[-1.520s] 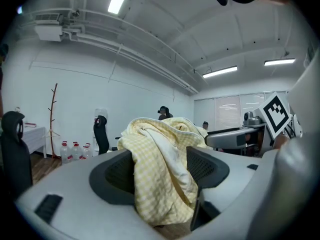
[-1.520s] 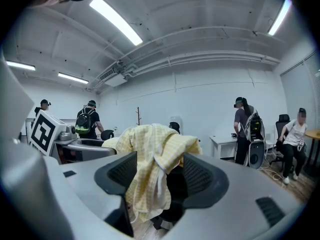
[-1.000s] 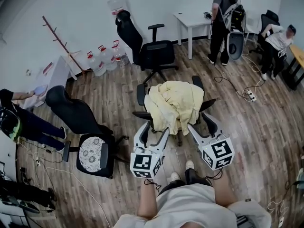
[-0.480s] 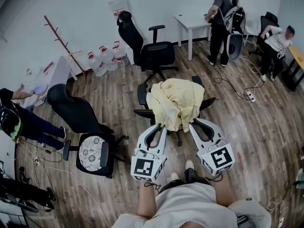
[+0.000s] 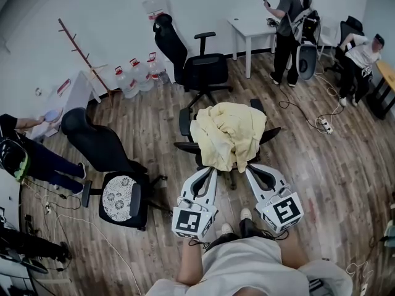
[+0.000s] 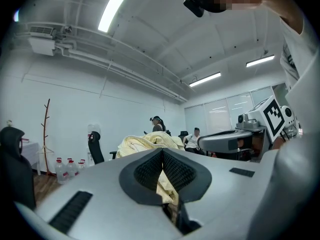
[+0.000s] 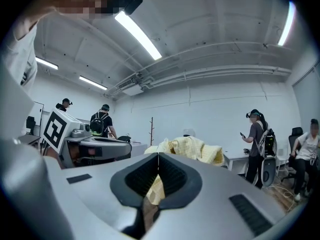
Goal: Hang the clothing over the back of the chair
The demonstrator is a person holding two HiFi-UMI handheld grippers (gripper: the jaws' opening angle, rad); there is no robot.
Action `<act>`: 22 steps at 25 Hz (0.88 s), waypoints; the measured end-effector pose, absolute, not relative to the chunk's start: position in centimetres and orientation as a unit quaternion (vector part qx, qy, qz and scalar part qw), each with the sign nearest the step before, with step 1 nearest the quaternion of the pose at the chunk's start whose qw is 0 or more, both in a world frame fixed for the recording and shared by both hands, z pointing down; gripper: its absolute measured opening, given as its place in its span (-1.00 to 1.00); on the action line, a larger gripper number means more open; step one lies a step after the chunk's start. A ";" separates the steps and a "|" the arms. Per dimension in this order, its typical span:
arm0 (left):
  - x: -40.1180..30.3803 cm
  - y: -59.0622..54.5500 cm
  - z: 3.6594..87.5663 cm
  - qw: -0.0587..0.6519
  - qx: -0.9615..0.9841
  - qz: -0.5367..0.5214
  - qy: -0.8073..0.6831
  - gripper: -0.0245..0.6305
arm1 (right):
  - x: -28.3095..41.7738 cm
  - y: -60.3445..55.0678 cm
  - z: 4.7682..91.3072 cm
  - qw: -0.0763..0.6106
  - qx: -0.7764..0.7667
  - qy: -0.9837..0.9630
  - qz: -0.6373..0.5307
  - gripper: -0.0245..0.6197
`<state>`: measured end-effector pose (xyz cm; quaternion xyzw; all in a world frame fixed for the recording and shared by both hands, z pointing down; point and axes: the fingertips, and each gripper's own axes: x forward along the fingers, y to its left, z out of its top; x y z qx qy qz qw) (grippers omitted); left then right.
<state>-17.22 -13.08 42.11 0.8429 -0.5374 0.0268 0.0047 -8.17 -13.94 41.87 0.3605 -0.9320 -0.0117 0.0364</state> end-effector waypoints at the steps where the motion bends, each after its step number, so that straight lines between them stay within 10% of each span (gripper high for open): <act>1: -17.1 -13.1 42.2 0.005 0.843 0.028 -0.537 -0.86 | -8.2 -14.0 42.1 0.040 0.360 -0.932 -0.010 -0.86; 22: -16.5 -14.1 43.1 0.022 0.849 0.032 -0.528 -0.86 | -8.4 -15.1 43.2 0.052 0.350 -0.935 0.007 -0.86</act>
